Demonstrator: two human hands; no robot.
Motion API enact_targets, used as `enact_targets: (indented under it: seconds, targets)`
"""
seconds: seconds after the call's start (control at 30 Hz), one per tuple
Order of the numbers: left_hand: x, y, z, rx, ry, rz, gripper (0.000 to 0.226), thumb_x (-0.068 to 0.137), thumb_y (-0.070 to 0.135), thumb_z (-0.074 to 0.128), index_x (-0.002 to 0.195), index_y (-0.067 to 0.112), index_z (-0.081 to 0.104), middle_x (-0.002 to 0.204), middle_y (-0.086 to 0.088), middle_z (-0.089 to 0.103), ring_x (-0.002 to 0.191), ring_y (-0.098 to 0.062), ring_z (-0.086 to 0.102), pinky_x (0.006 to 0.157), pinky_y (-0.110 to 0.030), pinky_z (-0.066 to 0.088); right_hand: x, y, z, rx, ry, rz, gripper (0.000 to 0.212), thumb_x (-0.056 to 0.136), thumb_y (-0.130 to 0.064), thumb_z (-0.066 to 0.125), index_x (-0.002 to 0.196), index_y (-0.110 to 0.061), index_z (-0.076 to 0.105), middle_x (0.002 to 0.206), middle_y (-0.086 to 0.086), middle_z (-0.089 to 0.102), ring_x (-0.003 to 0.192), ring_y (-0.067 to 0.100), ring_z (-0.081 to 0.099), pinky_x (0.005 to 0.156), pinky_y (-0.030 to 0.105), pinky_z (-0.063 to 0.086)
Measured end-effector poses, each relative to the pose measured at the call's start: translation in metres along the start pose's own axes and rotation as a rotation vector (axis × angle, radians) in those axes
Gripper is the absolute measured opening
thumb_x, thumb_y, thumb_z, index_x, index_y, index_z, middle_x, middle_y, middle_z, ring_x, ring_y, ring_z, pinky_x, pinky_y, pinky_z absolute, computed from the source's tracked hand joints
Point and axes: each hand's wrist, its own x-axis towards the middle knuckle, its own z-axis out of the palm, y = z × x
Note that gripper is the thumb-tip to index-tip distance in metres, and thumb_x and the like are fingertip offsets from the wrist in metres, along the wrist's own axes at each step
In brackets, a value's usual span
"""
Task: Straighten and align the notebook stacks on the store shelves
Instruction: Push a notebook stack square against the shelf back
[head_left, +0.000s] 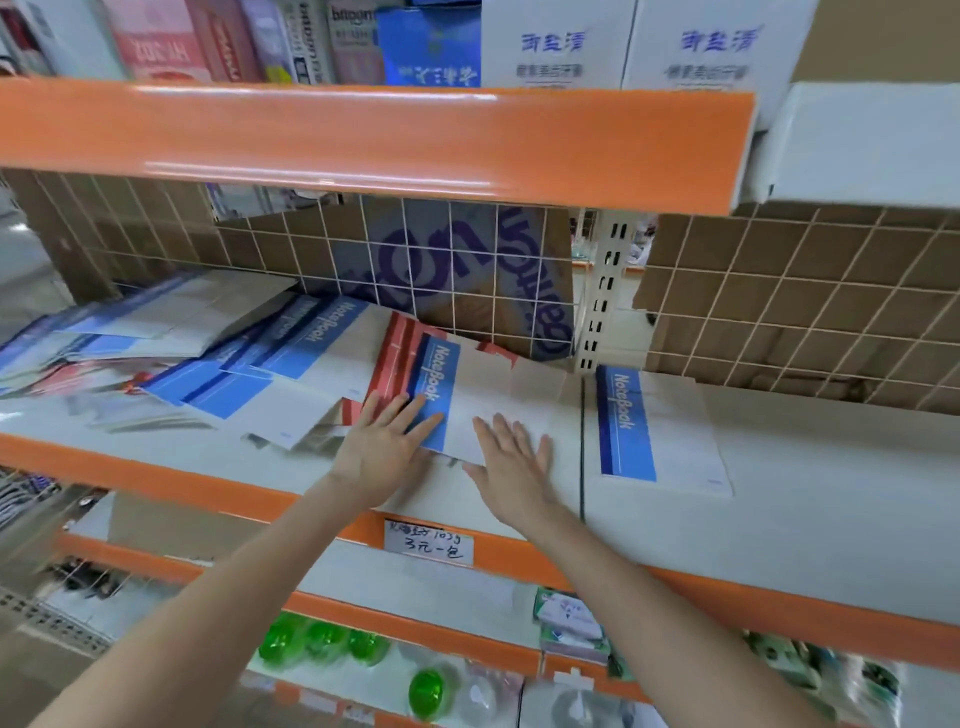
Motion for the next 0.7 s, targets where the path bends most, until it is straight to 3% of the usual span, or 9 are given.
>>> enact_targets:
  seconds: [0.13,0.2,0.23,0.3,0.4,0.5,0.63,0.7]
  targets:
    - [-0.012,0.005,0.001,-0.068,0.105,0.002,0.053,0.101,0.033,0.029,0.15,0.03,0.01,0.158,-0.003,0.009,0.145,-0.023,0.01,0.117,-0.044,0.0,-0.01,0.0,0.004,-0.035,0.096,-0.007,0.052,0.103,-0.025,0.029,0.151,-0.027,0.01,0.158,0.002,0.013,0.145,0.022,0.009,0.114,0.054,-0.002]
    - [-0.02,0.012,-0.008,-0.154,0.249,0.027,0.048,0.096,0.025,0.047,0.143,0.024,0.038,0.149,-0.013,0.035,0.137,-0.033,0.033,0.114,-0.05,0.02,-0.014,0.002,-0.002,-0.039,0.16,-0.02,0.062,0.097,-0.004,0.033,0.151,-0.029,0.015,0.157,0.004,0.019,0.145,0.023,0.011,0.114,0.051,-0.004]
    - [-0.022,0.016,-0.013,-0.206,0.34,0.045,0.045,0.088,0.017,0.06,0.133,0.019,0.054,0.136,-0.018,0.051,0.125,-0.04,0.048,0.106,-0.054,0.033,-0.017,0.004,-0.008,-0.041,0.2,-0.033,0.068,0.093,0.003,0.034,0.15,-0.031,0.017,0.156,0.005,0.021,0.145,0.023,0.011,0.114,0.05,-0.004]
    - [-0.023,0.023,-0.023,-0.237,0.485,0.062,0.049,0.067,-0.002,0.077,0.114,0.011,0.069,0.111,-0.018,0.067,0.101,-0.041,0.063,0.089,-0.055,0.047,-0.024,0.011,-0.021,-0.053,0.3,-0.067,0.072,0.089,0.007,0.036,0.149,-0.031,0.023,0.155,0.005,0.025,0.145,0.022,0.011,0.112,0.046,-0.006]
    - [-0.019,0.039,-0.042,-0.274,0.608,0.078,0.053,0.062,-0.012,0.071,0.109,0.012,0.071,0.1,-0.012,0.072,0.091,-0.033,0.069,0.082,-0.051,0.051,-0.038,0.028,-0.043,-0.106,0.427,-0.067,0.069,0.087,0.007,0.04,0.146,-0.029,0.032,0.153,0.005,0.031,0.142,0.024,0.02,0.112,0.044,-0.011]
    - [-0.009,0.064,-0.057,-0.321,0.664,0.136,0.042,0.073,0.002,0.061,0.112,0.014,0.07,0.102,-0.01,0.072,0.092,-0.032,0.069,0.084,-0.048,0.051,-0.056,0.05,-0.058,-0.195,0.5,-0.021,0.067,0.087,0.006,0.043,0.144,-0.028,0.035,0.151,0.003,0.034,0.141,0.024,0.022,0.115,0.047,-0.003]
    - [0.005,0.105,-0.067,-0.366,0.699,0.227,0.053,0.065,-0.005,0.079,0.114,0.016,0.069,0.105,-0.007,0.071,0.093,-0.028,0.069,0.081,-0.044,0.052,-0.087,0.089,-0.069,-0.25,0.501,0.037,0.064,0.089,0.005,0.041,0.146,-0.025,0.034,0.154,0.005,0.03,0.144,0.025,0.02,0.115,0.045,-0.005]
    - [0.01,0.127,-0.072,-0.385,0.685,0.269,0.059,0.062,-0.009,0.077,0.115,0.015,0.069,0.106,-0.007,0.071,0.093,-0.026,0.069,0.082,-0.047,0.052,-0.102,0.109,-0.07,-0.279,0.476,0.088,0.064,0.091,0.003,0.04,0.147,-0.027,0.031,0.155,0.004,0.028,0.144,0.021,0.017,0.114,0.042,-0.008]
